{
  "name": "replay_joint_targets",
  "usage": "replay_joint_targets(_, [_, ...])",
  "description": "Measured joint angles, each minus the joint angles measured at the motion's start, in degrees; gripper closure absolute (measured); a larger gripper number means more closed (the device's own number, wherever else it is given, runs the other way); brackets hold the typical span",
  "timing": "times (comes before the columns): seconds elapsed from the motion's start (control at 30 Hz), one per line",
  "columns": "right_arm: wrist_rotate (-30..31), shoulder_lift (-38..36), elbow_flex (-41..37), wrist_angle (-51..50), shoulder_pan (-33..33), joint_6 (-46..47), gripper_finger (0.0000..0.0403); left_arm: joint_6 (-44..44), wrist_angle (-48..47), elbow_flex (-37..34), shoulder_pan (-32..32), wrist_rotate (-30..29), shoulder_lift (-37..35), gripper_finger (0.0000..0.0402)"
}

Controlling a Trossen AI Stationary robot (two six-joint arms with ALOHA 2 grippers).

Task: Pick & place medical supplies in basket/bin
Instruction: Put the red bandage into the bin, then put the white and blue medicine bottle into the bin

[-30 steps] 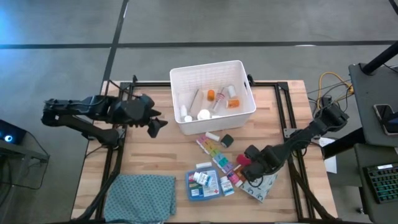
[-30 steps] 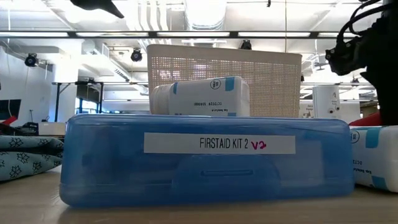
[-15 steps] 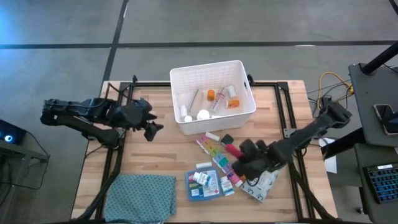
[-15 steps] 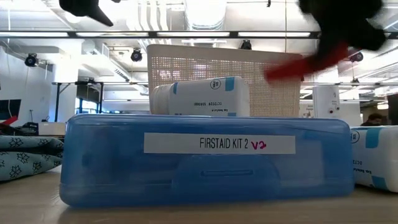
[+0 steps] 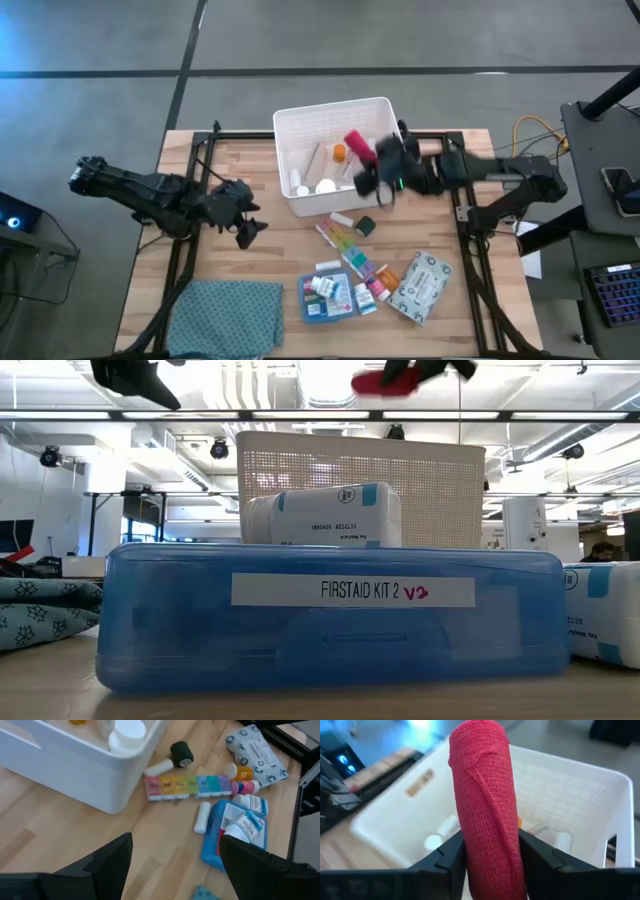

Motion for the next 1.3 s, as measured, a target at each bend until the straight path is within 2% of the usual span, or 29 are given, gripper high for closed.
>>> replay_joint_targets(0.1, [-9.8,0.0,0.0,1.0,-8.6,-3.4,0.023,-1.9,2.1,-2.2,-2.1,0.2,0.8,0.0125])
replay_joint_targets(0.17, [-13.0,0.0,0.0,0.7,-12.0,-4.0,0.0209,-3.3,3.6,-3.8,-3.5,0.6,1.2,0.0125])
replay_joint_targets(0.27, [-14.2,-0.2,0.0,0.7,-13.7,-4.6,0.0173,-5.4,6.1,-6.2,-5.4,0.8,1.5,0.0125])
replay_joint_targets(0.43, [-14.7,-0.2,-0.1,0.8,-12.1,-7.4,0.011,-7.1,12.6,-9.9,-6.4,0.9,1.6,0.0125])
replay_joint_targets(0.53, [-14.0,-0.7,-0.1,0.6,-9.1,-8.4,0.0079,-6.5,16.5,-11.6,-6.4,0.9,1.6,0.0125])
replay_joint_targets(0.67, [-13.7,-1.7,-0.1,0.2,-2.9,-8.5,0.0053,-1.5,21.3,-14.3,-6.6,1.3,1.6,0.0125])
replay_joint_targets(0.9, [-9.7,-2.1,-0.1,-7.3,9.6,-0.8,0.0044,17.0,33.9,-18.2,-7.3,6.6,3.1,0.0125])
replay_joint_targets(1.07, [-9.5,-0.3,-0.1,-17.3,16.5,8.6,0.0044,27.9,38.7,-17.0,-6.9,8.3,10.2,0.0125])
replay_joint_targets(1.3, [-5.5,0.7,-0.6,-27.3,23.6,23.3,0.0044,35.7,40.7,-9.2,-4.3,17.4,21.8,0.0125])
